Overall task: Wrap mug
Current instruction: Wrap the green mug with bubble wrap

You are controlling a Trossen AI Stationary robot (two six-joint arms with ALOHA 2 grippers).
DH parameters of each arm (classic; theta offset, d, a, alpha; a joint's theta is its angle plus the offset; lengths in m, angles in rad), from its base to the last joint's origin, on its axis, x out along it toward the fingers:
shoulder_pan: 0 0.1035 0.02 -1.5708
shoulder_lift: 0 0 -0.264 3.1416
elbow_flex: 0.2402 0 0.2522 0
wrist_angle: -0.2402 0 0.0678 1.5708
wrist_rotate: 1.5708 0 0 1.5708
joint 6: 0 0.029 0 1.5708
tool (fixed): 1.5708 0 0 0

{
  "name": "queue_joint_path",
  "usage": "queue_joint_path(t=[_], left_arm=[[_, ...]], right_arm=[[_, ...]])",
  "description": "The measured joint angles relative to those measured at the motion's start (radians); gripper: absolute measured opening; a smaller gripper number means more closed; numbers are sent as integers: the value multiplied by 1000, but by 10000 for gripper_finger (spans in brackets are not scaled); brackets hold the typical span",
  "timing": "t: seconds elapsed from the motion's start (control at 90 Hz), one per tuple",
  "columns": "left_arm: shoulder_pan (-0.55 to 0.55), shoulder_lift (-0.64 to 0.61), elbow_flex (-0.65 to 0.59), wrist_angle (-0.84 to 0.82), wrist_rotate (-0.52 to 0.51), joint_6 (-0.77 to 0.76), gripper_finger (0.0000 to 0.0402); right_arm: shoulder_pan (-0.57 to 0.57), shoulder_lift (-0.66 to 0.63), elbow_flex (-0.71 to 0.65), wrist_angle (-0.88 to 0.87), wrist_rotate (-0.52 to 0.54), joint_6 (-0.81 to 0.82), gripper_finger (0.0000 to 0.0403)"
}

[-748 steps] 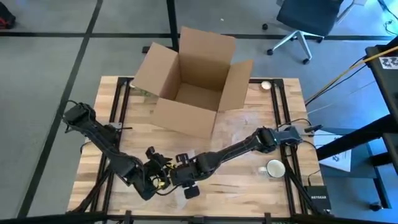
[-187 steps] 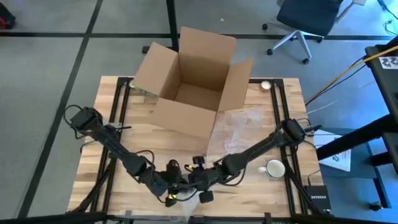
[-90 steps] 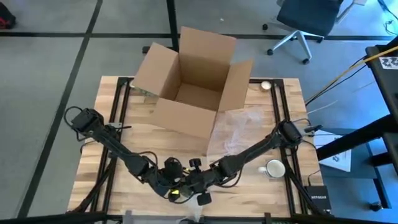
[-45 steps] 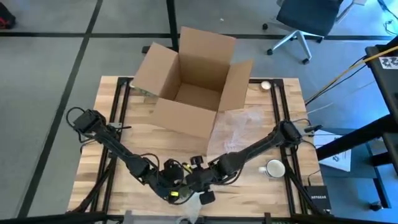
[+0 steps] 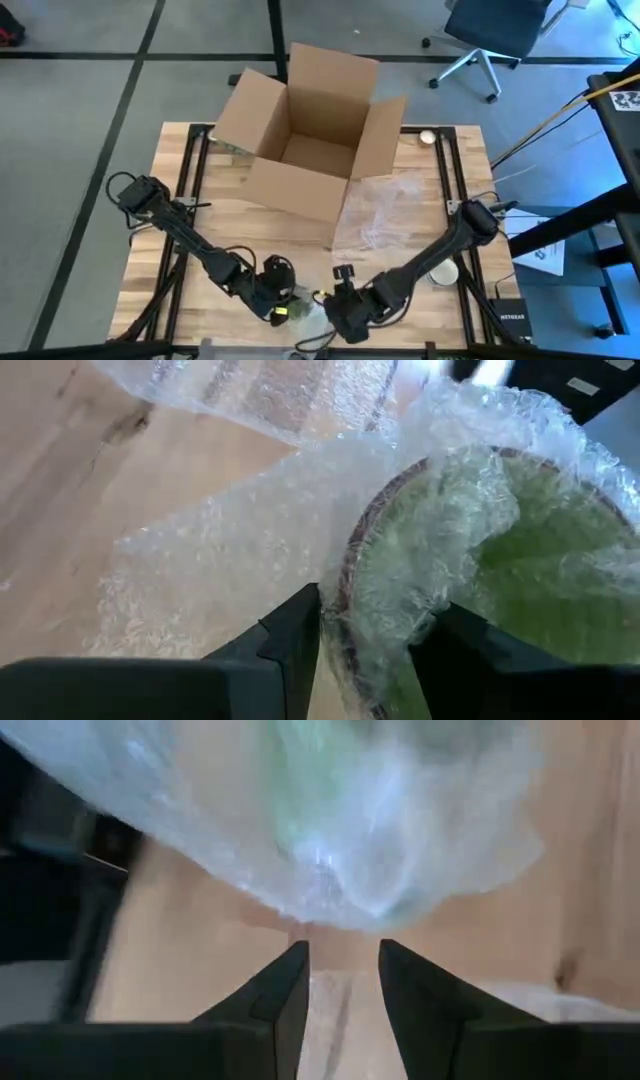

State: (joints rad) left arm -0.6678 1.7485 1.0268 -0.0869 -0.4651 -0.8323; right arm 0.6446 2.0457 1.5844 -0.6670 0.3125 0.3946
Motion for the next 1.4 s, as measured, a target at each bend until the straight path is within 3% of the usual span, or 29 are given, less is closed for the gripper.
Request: queue_joint_path(t=[0.267, 0.444, 0.667, 0.944, 1.2, 1.4], left_arm=[[2, -1, 33, -12, 21, 2, 124], [2, -1, 37, -41, 37, -3, 124], [8, -2, 37, -146, 34, -73, 124], [16, -2, 37, -165, 36, -87, 124], [16, -2, 37, -165, 36, -103, 124], [15, -2, 37, -164, 40, -101, 124]], right_arm=[[-39, 1, -244, 553, 62, 6, 110], [-94, 9, -311, 751, 62, -66, 110], [-159, 2, -311, 719, 2, -123, 110], [-174, -157, -230, 343, -90, -146, 110], [-133, -145, -155, 572, -179, -163, 110], [-115, -23, -39, 501, -151, -159, 110]])
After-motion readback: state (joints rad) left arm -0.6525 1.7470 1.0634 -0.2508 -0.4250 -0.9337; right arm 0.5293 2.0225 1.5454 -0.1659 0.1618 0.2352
